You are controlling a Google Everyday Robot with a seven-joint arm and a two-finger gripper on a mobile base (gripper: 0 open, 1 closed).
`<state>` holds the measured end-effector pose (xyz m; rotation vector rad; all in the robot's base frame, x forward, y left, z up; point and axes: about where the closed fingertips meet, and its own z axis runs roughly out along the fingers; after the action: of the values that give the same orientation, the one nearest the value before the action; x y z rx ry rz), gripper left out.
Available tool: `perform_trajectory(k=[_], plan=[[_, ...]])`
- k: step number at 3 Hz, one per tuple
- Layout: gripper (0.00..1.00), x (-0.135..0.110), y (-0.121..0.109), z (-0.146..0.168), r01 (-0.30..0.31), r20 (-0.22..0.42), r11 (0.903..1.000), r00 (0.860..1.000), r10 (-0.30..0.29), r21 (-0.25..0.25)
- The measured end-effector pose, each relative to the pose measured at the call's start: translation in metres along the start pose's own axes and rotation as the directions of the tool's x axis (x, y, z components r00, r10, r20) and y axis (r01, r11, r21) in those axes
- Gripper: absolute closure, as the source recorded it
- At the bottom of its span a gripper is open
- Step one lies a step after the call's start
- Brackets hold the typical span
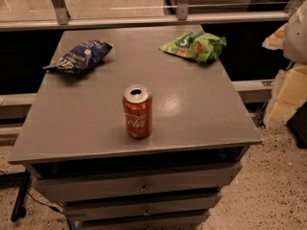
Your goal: Move coke can near green rice chip bag
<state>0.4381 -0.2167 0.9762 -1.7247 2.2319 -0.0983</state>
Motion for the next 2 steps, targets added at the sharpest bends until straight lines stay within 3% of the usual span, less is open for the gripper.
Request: perform_trajectory(k=[1, 2], plan=[[0.0, -0.0001, 0.0, 0.0, 0.0, 0.0, 1.0, 1.0, 0.0, 0.0], [0.0, -0.0092, 0.0057, 0.0095, -0.036, 0.09, 0.999, 0.995, 0.038, -0.027]])
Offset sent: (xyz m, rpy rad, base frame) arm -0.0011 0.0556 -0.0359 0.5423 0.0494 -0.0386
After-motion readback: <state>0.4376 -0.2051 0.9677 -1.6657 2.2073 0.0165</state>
